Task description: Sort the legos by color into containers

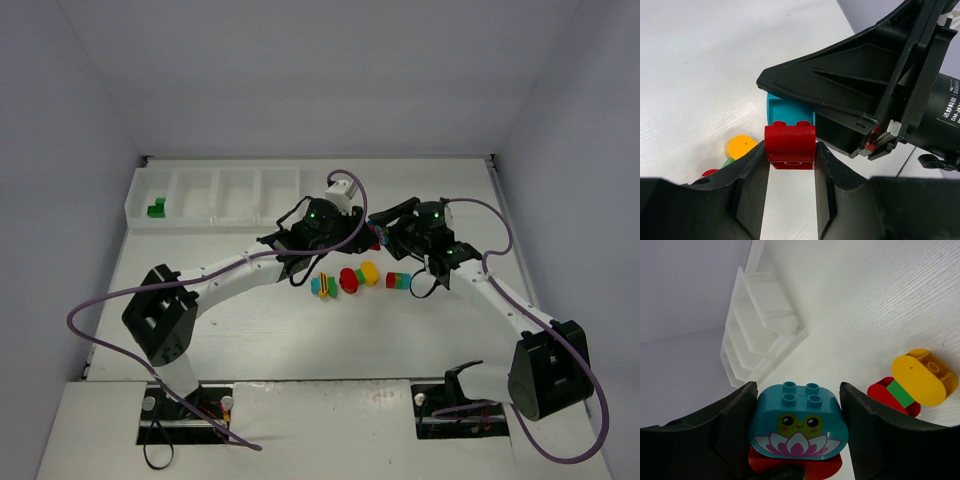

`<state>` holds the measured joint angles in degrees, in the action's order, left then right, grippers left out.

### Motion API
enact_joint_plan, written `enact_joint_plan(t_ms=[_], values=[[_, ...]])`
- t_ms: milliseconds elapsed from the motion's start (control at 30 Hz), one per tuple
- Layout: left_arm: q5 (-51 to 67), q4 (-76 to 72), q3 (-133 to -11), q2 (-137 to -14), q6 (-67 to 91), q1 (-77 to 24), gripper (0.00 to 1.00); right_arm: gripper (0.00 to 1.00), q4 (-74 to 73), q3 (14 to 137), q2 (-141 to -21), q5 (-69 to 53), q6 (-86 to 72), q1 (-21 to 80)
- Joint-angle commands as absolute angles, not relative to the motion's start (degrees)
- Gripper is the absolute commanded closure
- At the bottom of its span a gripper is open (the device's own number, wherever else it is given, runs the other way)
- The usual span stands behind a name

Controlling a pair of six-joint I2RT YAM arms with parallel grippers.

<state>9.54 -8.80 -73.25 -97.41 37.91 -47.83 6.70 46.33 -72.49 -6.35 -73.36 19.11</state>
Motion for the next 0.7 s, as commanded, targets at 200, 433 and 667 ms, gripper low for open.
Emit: enact_joint_plan(t_ms=[200, 433, 667], values=[[10.2, -11.7, -73.0, -93.2, 36.8, -47.9, 1.00, 0.98, 9.5, 46.2, -70.0, -3.5, -73.1, 18.5], [10.5, -11.0, -68.9, -89.8, 36.4, -47.9, 1.00, 1.00, 9.3, 46.4, -70.0, -3.8, -72.6, 16.9], [10.8, -9.2, -64.3, -85.4, 35.3, -46.2, 1.00, 1.00, 9.3, 46.9, -70.6, -4.0, -71.5, 14.6]])
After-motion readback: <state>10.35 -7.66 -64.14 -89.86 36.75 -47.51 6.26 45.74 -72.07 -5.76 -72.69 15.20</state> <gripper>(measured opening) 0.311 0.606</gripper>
